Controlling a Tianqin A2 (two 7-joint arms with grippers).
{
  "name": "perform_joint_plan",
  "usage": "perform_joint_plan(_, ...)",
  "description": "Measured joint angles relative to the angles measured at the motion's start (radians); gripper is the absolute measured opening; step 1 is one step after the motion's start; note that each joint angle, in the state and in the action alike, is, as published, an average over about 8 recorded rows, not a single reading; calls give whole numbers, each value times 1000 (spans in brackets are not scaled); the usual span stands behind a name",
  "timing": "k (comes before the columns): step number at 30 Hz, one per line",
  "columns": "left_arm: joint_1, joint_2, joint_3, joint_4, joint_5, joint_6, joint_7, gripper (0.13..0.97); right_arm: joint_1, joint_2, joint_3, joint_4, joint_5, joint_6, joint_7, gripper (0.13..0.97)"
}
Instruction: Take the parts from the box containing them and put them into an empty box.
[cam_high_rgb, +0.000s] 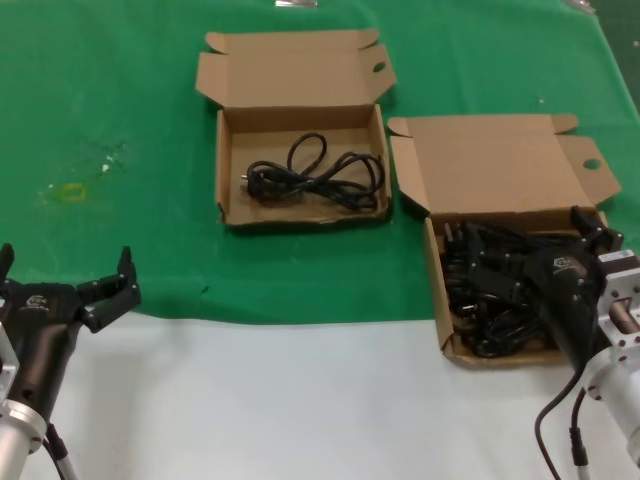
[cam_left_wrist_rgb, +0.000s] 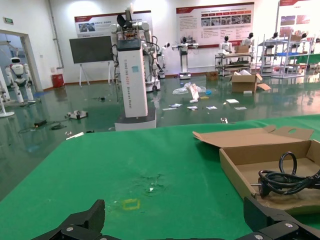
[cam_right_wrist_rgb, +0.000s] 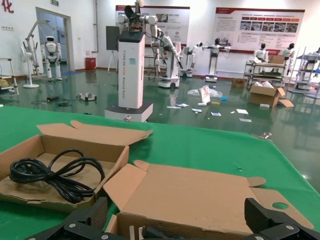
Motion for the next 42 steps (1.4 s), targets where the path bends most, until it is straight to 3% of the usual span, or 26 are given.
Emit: perform_joint_plan(42, 0, 0, 0, 0, 0, 0, 0, 966, 0, 0, 0, 0, 0, 0, 0, 966)
